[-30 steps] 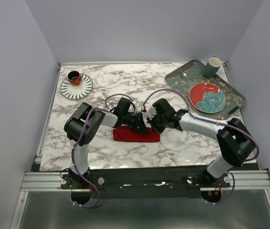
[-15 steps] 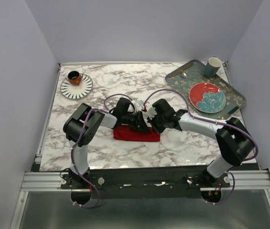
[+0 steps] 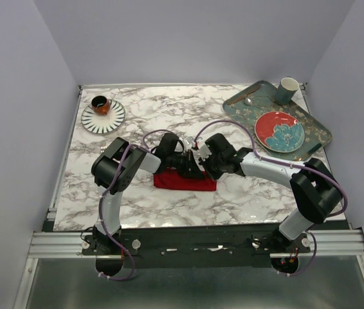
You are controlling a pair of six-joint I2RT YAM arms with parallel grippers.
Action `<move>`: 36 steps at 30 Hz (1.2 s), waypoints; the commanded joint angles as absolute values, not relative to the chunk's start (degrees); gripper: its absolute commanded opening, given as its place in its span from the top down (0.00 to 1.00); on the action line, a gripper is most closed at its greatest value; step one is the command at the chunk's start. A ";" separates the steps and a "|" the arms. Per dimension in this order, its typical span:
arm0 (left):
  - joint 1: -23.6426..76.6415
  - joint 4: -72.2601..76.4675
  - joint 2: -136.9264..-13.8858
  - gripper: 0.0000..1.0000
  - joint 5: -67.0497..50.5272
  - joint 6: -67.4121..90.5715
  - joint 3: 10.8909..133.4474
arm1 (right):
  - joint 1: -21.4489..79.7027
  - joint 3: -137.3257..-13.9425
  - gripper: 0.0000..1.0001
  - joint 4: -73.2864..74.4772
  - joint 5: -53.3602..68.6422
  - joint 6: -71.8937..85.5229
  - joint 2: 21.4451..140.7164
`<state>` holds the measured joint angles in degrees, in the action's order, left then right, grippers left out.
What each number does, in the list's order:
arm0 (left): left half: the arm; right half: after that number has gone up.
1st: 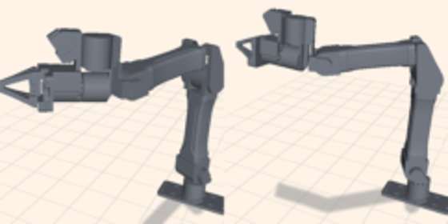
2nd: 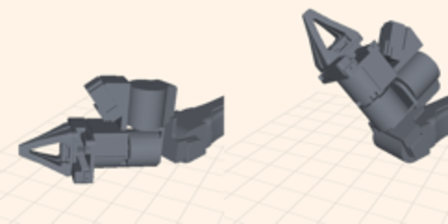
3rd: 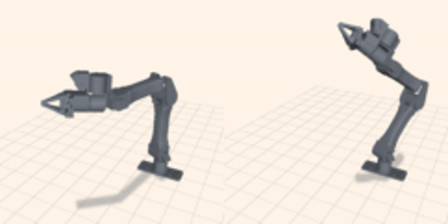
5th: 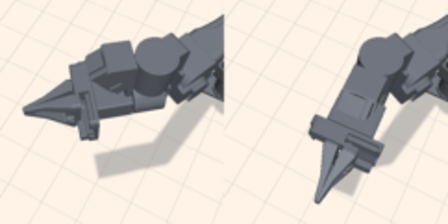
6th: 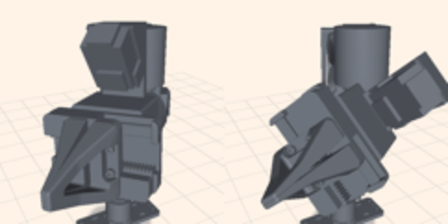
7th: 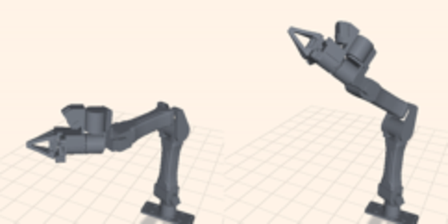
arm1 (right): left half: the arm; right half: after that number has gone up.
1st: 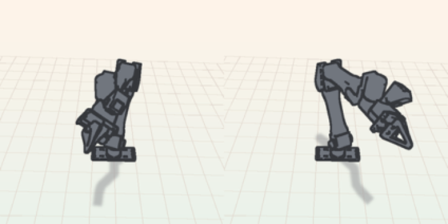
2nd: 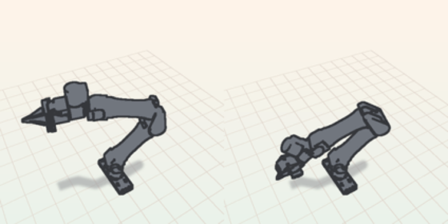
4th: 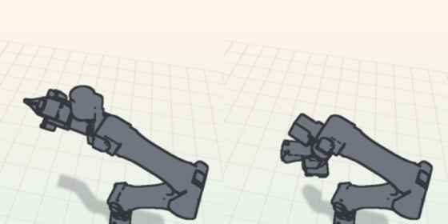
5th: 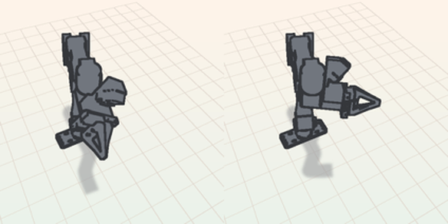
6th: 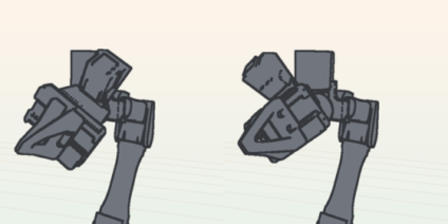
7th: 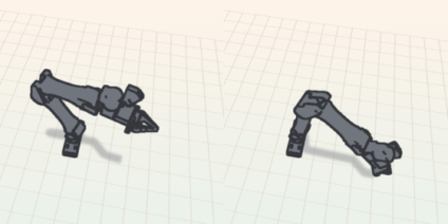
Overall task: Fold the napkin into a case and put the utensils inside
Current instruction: Stuff the top corner of the smaller-rectangle-folded napkin at the center of the board.
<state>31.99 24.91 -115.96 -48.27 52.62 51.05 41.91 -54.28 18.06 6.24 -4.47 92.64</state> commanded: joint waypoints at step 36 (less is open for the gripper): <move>7.65 -47.53 -91.33 0.50 -51.07 -44.59 64.43 | 41.93 -62.13 0.53 27.15 15.91 -9.58 93.61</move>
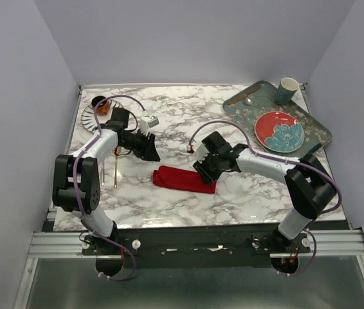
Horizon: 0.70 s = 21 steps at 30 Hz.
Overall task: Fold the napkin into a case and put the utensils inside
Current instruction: Stuff the top corner of the smaller-rectangle-folded napkin at the center of the board.
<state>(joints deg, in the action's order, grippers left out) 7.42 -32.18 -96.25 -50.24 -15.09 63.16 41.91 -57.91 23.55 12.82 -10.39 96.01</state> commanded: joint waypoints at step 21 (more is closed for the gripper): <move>25.22 -32.09 -85.33 0.60 -38.06 -56.61 55.46 | 34.80 -85.33 0.60 29.00 35.59 -1.14 113.55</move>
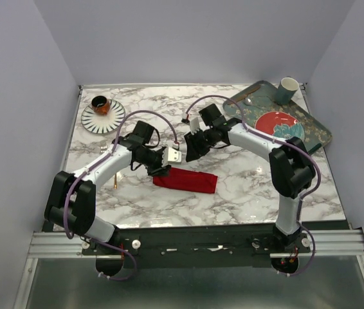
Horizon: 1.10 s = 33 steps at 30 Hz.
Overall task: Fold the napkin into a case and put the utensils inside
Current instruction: Stuff the top corner of the smaller-rectangle-folded napkin at the center of the board.
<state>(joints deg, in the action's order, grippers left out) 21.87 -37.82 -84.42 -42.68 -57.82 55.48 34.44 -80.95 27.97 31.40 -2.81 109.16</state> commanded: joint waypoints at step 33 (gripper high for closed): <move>32.25 -33.84 -100.11 0.54 -32.96 -57.56 63.11 | 34.89 -86.66 0.65 30.15 44.30 -2.29 124.72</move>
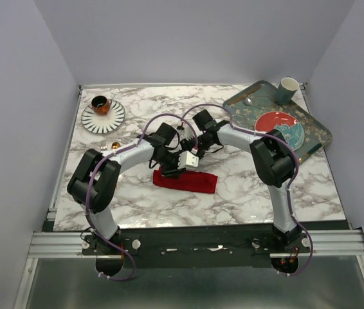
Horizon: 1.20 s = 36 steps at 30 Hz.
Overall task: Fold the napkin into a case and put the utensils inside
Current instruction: Stuff the top corner of the smaller-rectangle-folded napkin at the center of the board.
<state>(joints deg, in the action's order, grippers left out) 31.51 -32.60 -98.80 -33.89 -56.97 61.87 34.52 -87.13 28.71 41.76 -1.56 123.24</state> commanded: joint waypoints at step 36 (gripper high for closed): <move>34.63 -34.72 -101.95 1.00 -30.77 -54.49 66.18 | 36.21 -83.58 0.99 30.15 48.69 -2.64 123.66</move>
<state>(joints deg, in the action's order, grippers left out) 34.15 -35.31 -100.62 -32.73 -54.96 64.95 35.64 -84.25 29.28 47.00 -1.83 123.76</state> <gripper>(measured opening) 0.008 0.013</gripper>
